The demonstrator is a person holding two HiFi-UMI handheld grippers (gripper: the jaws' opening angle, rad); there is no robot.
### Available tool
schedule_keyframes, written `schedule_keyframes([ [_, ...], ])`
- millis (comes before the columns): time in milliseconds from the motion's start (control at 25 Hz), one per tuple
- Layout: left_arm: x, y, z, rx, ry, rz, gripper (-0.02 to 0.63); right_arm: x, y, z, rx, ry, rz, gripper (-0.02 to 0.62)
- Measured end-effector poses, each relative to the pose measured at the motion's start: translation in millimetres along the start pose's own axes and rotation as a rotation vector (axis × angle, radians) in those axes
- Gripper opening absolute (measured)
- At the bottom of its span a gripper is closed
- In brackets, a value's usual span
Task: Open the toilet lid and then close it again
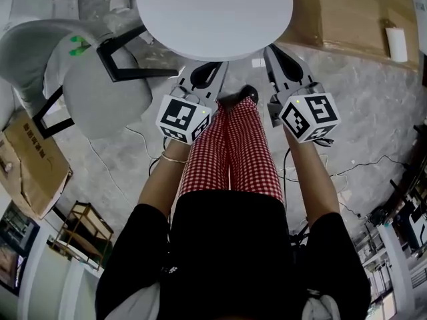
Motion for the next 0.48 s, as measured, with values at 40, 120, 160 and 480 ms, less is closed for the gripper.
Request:
schedule_keyframes([
  [40,-0.5,0.5,0.6,-0.002,-0.002,0.001,0.003,-0.5,-0.3,1.0,0.000,-0.004,0.002,0.021],
  [120,-0.3,0.3,1.9,-0.002,-0.003,-0.001,0.003,-0.5,0.2,2.5,-0.002,-0.010,0.005,0.021],
  [160,0.0,0.1,2.7,-0.002,-0.001,-0.002,0.003,-0.1,0.4,3.1,-0.004,-0.012,0.005,0.021],
  [480,-1.3,0.2,8.9,-0.004,0.000,-0.011,0.003,0.7,-1.1,8.5,-0.016,-0.030,0.003,0.021],
])
Point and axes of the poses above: the fingertips, and each gripper's own axes: y backward along the fingers, x to its right, z out of its underside, the point moved 7 cm from there along y, backward along the fingers, and after that the axes turned 4 degrees about y, right-handed, at the moved point
